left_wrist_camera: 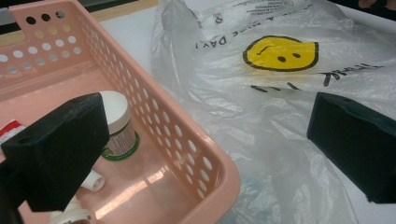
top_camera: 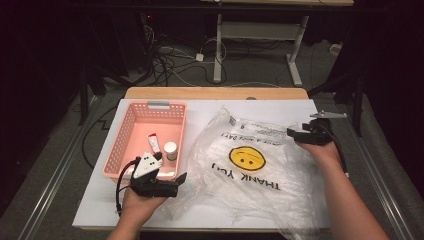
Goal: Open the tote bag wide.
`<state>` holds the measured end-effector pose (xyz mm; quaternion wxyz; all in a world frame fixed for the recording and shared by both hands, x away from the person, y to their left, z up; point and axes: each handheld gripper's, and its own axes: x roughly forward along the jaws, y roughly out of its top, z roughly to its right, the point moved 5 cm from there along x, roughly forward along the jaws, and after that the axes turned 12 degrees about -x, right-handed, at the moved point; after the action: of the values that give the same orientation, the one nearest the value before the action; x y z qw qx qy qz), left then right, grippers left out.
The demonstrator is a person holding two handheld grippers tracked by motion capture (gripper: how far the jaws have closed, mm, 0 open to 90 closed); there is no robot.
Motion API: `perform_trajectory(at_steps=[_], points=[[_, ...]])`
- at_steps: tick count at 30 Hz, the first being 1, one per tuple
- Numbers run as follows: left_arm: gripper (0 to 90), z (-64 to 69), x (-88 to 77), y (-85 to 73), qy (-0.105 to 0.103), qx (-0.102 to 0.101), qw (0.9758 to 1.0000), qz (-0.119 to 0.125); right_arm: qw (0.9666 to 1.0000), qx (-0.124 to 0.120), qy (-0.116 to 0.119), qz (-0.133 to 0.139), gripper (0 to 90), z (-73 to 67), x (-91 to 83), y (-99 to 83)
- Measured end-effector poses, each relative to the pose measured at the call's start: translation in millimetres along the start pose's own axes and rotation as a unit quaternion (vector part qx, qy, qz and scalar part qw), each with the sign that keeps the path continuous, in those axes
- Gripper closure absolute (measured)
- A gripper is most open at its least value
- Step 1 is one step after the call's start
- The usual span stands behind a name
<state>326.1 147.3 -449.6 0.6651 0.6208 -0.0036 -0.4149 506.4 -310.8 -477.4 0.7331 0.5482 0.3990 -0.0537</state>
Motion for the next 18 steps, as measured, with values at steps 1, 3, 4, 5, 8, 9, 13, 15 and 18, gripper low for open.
perform_trajectory(at_steps=[1, 3, 4, 5, 8, 9, 13, 15, 18], points=[[0.0, -1.3, -0.1, 0.4, 0.004, -0.004, 1.0, 0.0, 0.9999, 0.004, 0.004, -0.015, 23.0, 2.6, 9.9, -2.6], [0.0, -1.9, -0.5, 0.8, 0.005, -0.005, 1.0, 0.003, 0.9997, 0.002, 0.009, -0.022, 28.1, 3.5, 16.1, -5.7], [0.0, -2.2, -0.7, 1.0, 0.005, -0.004, 1.0, 0.003, 0.9997, 0.002, 0.009, -0.022, 28.1, 3.5, 16.1, -5.7], [0.0, -2.6, -0.8, 1.1, 0.004, -0.003, 1.0, 0.004, 0.9992, -0.007, 0.016, -0.036, 37.4, 2.0, 21.1, -10.1], [0.0, -4.4, -1.4, 1.4, 0.008, -0.004, 0.9998, 0.016, 0.9983, -0.029, 0.016, -0.048, 52.4, -2.6, 26.9, -13.4], [0.0, -4.9, -1.6, 1.1, 0.009, -0.007, 0.9998, 0.018, 0.9981, -0.037, 0.011, -0.048, 57.4, -4.0, 27.3, -13.1], [0.0, -4.6, -3.7, 0.5, 0.009, -0.006, 0.9998, 0.019, 0.9974, -0.05, 0.01, -0.05, 77.5, -7.4, 27.7, -12.0], [0.0, -4.5, -4.4, 1.2, 0.01, -0.006, 0.9997, 0.021, 0.9977, -0.054, -0.002, -0.041, 83.9, -5.9, 24.4, -9.7], [0.0, -4.5, -4.2, 1.4, 0.01, -0.005, 0.9997, 0.022, 0.9988, -0.042, -0.009, -0.025, 86.8, -1.7, 20.6, -6.4]])
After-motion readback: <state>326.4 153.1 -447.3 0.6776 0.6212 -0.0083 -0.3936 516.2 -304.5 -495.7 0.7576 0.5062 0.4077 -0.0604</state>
